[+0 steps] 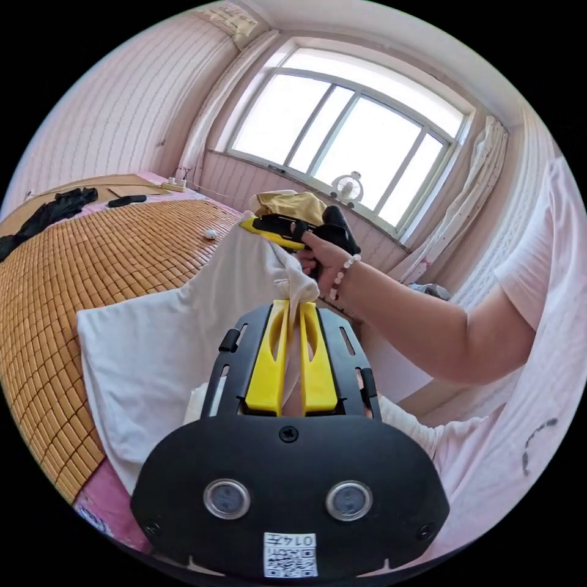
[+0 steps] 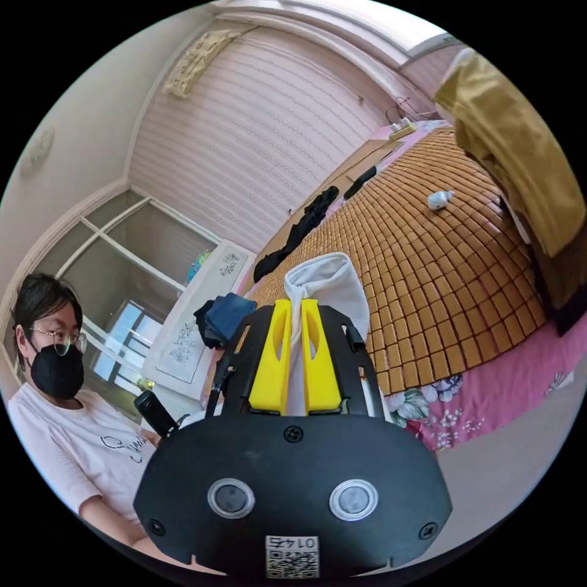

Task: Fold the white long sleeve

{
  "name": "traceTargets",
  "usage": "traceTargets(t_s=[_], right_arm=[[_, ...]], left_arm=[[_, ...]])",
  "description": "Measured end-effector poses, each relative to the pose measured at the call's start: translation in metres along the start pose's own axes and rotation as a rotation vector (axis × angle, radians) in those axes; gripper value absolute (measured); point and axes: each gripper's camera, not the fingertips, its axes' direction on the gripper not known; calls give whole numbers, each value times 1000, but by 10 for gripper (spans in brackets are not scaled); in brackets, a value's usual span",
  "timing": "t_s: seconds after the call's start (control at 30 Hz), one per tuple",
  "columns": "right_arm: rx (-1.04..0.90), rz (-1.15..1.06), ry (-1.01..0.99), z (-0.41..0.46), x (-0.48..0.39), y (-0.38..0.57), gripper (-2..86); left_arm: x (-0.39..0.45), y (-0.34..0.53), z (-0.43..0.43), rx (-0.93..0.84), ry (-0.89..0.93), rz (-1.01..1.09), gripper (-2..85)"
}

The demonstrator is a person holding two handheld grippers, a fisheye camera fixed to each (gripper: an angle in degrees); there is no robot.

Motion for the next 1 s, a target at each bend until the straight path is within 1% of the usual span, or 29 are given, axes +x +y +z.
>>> traceTargets(t_s=[0.03, 0.1, 0.17, 0.23, 0.3, 0.4, 0.47, 0.6, 0.67, 0.73, 0.8, 0.87, 0.93, 1.0], right_arm=[[-38, -25, 4, 13, -9, -5, 18], [-176, -122, 57, 75, -44, -17, 18], [-262, -171, 105, 126, -66, -20, 18], [-335, -202, 141, 172, -84, -21, 19], [-425, -226, 222, 227, -100, -20, 19], [-496, -237, 310, 274, -111, -16, 22], [-512, -239, 329, 289, -116, -16, 25], [-547, -275, 312, 307, -136, -19, 39], [-571, -287, 309, 313, -145, -21, 50], [-586, -357, 267, 314, -158, -24, 52], [-570, -487, 231, 304, -178, -31, 49], [-543, -579, 273, 297, -187, -40, 55], [-526, -644, 327, 294, -189, -49, 70], [-589, -668, 360, 306, -183, -62, 102]], left_arm=[[-11, 8, -12, 6, -36, -38, 8], [-28, 23, -26, -2, -104, -112, 8], [-52, 44, -37, -33, -199, -221, 8], [-68, 57, -41, -49, -244, -297, 8], [-80, 67, -41, -60, -291, -330, 7], [-97, 77, -39, -74, -364, -373, 7], [-112, 82, -37, -91, -359, -445, 6], [-122, 84, -37, -110, -368, -498, 5], [-127, 84, -35, -145, -342, -525, 7], [-130, 86, -35, -182, -334, -537, 9], [-131, 86, -33, -240, -343, -523, 12], [-127, 85, -33, -274, -365, -485, 20], [-127, 82, -35, -286, -369, -491, 32], [-127, 80, -39, -278, -369, -504, 50]])
